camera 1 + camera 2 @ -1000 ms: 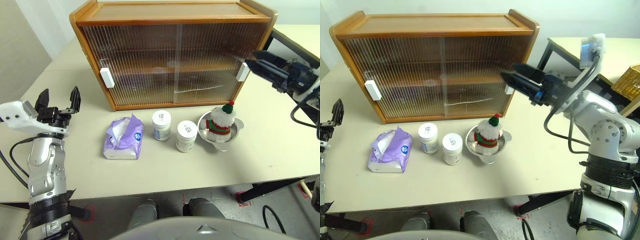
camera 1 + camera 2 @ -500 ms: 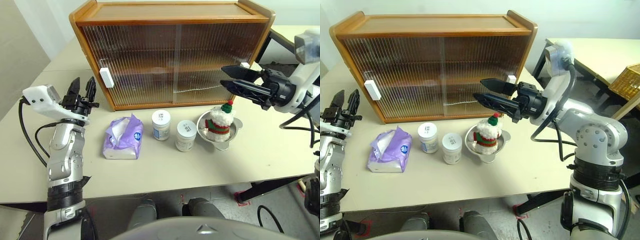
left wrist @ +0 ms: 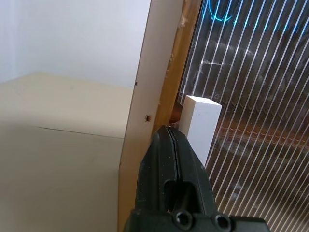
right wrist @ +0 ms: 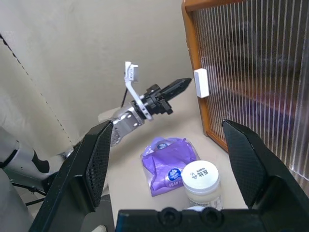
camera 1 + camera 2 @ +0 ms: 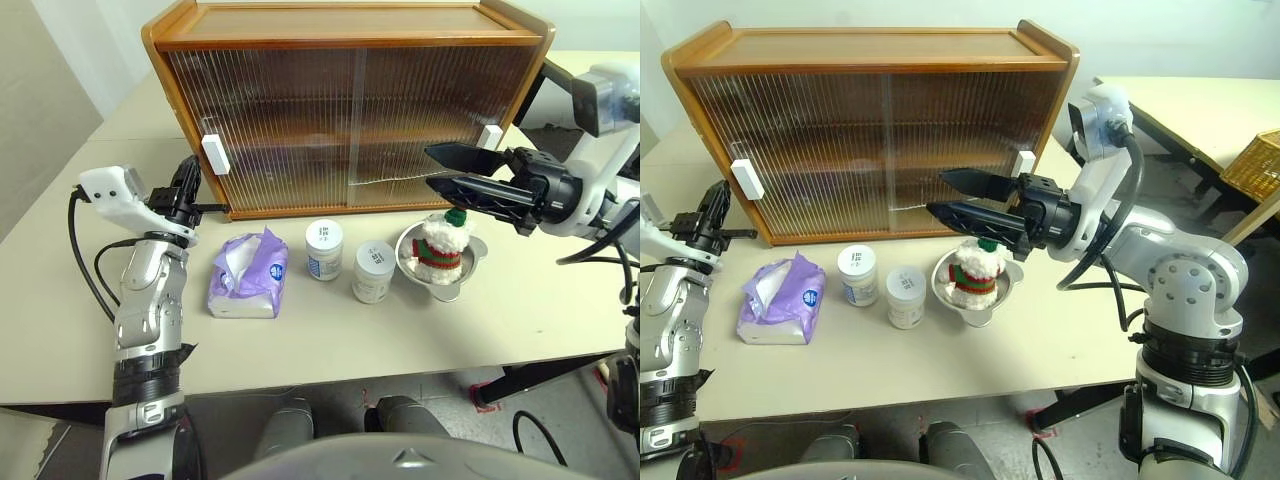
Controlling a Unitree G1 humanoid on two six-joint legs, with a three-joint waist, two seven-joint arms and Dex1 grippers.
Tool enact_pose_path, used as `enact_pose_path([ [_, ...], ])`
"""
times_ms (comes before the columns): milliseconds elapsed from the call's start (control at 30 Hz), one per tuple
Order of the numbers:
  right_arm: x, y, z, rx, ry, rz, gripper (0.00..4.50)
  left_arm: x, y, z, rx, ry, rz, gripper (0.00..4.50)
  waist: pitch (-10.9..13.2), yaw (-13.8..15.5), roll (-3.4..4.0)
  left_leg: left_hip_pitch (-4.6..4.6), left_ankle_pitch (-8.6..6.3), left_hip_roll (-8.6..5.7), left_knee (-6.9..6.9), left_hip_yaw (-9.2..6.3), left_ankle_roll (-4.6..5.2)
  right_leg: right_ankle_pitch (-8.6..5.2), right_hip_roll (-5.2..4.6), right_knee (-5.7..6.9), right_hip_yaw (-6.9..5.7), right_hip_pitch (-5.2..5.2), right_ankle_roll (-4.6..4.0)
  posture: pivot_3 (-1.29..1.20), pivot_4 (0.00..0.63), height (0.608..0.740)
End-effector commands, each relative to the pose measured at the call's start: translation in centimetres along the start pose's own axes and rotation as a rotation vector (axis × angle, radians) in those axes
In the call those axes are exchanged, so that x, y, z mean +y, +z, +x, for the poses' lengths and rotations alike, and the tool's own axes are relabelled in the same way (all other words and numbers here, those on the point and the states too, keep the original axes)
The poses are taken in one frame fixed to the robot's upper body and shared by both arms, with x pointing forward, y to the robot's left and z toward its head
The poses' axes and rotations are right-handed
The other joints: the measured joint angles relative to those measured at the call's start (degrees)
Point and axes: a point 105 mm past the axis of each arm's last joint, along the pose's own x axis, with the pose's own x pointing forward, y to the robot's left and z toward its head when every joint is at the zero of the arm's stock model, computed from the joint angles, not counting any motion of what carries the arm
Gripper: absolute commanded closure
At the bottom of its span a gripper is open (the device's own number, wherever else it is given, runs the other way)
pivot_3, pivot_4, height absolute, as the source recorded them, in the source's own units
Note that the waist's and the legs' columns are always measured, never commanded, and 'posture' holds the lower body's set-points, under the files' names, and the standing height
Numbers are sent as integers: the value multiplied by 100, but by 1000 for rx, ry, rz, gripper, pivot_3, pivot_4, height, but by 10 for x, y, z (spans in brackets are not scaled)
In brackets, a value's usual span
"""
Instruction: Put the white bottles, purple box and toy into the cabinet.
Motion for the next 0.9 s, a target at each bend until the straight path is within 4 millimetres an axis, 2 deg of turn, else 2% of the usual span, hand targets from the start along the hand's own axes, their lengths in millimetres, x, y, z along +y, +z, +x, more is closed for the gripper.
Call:
enact_pose_path([
  [33, 5, -4, 5, 10, 17, 3, 0, -5, -9, 5, 19, -22, 1, 4458, 0, -3, 0, -1, 0, 0, 0, 0, 0, 1, 0, -1, 2, -1, 1, -100, 31, 740],
  [300, 5, -6, 8, -4, 5, -18, 0, -9, -15, 11, 20, -44, -10, 4458, -1, -20, -1, -11, -1, 1, 2, 0, 3, 9, 0, -7, 3, -8, 15, -110, 29, 740],
  [900, -1, -6, 8, -71, -63, -133, 0, -65, -24, 18, 36, -235, -95, 4458, -3, -61, -3, -15, -1, -4, 17, 12, 12, 22, 0, -14, -17, -5, 38, -137, 17, 740],
])
